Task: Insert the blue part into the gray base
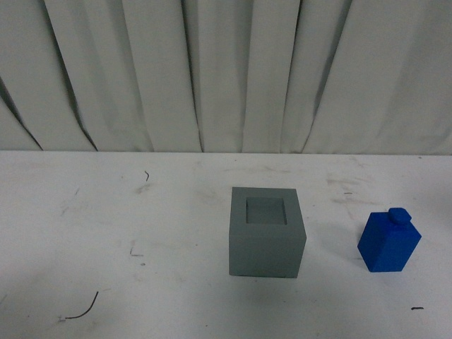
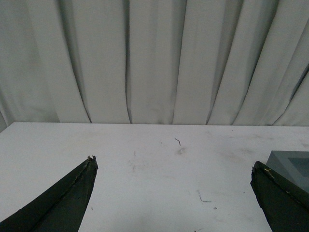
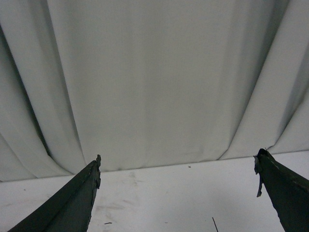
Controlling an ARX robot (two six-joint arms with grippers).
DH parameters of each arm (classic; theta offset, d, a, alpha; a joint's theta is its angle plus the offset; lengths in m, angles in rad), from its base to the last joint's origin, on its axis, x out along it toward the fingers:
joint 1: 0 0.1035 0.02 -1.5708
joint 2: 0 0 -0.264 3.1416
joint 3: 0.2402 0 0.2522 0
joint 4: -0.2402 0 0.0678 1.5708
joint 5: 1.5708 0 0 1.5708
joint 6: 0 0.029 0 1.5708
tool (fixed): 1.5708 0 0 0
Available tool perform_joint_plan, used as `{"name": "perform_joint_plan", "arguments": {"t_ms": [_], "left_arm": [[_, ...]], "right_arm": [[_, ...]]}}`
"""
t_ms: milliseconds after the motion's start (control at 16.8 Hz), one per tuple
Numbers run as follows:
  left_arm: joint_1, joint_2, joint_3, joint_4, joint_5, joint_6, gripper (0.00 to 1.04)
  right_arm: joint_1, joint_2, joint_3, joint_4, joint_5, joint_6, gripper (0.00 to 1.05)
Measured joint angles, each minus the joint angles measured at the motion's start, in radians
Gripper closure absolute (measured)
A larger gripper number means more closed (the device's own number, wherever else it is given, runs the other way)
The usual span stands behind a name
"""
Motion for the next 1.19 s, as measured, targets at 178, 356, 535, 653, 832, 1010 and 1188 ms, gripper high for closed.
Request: {"name": "perform_joint_plan", "arguments": {"t_ms": [178, 356, 535, 653, 832, 1010, 1188], "left_arm": [[0.0, 0.0, 0.0, 0.0, 0.0, 0.0, 0.07], [0.0, 0.0, 0.0, 0.0, 0.0, 0.0, 0.07], [0.0, 0.0, 0.0, 0.0, 0.0, 0.0, 0.07], [0.0, 0.0, 0.0, 0.0, 0.0, 0.0, 0.07], [0.0, 0.0, 0.0, 0.0, 0.0, 0.0, 0.07], [0.0, 0.0, 0.0, 0.0, 0.0, 0.0, 0.07], [0.0, 0.0, 0.0, 0.0, 0.0, 0.0, 0.07]], "right_arm": [[0.021, 0.203, 0.268, -0.138, -0.001, -0.089, 0.06], [0.057, 0.262, 0.428, -0.309, -0.084, -0.267, 0.06], [0.064, 0.314, 0.51, -0.52, -0.255, -0.54, 0.06], [0.065, 0.343, 0.566, -0.687, -0.328, -0.764, 0.06], [0.065, 0.364, 0.6, -0.789, -0.356, -0.893, 0.06], [0.079, 0.42, 0.675, -1.011, -0.353, -1.147, 0.06], [0.091, 0.483, 0.757, -1.167, -0.325, -1.324, 0.06]]}}
